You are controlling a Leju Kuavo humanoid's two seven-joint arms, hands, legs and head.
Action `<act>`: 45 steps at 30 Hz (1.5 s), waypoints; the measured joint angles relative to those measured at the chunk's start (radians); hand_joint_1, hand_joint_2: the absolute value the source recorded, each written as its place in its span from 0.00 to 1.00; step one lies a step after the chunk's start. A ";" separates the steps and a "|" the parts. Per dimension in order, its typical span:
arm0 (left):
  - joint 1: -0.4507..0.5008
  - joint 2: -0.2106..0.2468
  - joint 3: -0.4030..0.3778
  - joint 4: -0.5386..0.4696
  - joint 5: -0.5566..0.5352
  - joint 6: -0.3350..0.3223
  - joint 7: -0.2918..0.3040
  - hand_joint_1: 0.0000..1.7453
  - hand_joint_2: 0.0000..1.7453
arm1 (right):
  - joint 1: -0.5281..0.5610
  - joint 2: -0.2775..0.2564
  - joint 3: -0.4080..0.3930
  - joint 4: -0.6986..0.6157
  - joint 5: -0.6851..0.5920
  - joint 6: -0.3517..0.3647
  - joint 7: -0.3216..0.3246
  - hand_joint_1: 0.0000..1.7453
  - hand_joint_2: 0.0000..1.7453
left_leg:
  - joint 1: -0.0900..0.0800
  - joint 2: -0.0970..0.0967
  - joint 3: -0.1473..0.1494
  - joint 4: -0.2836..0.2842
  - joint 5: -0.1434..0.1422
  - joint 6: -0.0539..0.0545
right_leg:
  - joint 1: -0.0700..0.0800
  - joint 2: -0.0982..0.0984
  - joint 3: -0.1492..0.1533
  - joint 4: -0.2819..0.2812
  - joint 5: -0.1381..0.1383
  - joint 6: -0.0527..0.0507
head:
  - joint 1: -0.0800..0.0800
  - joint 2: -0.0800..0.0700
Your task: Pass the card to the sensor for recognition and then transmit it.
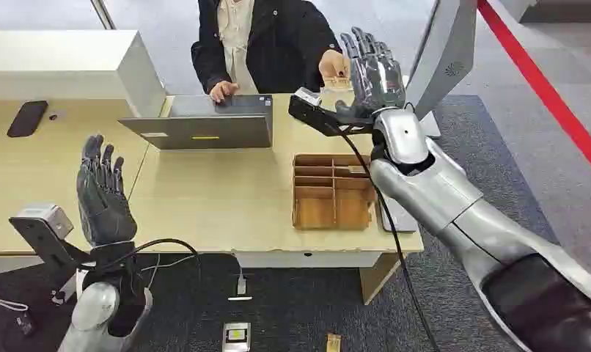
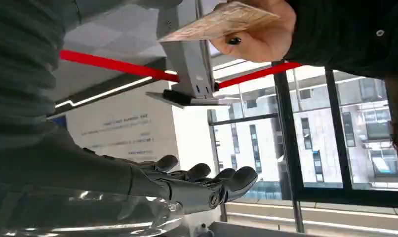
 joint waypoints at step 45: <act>0.015 0.013 0.000 -0.014 -0.006 0.045 -0.002 0.00 0.00 | -0.043 0.079 0.071 0.312 -0.171 -0.178 -0.111 1.00 1.00 | 0.000 0.000 0.000 0.001 0.000 0.000 | 0.000 0.000 -0.001 0.000 0.000 0.000 | 0.000 0.000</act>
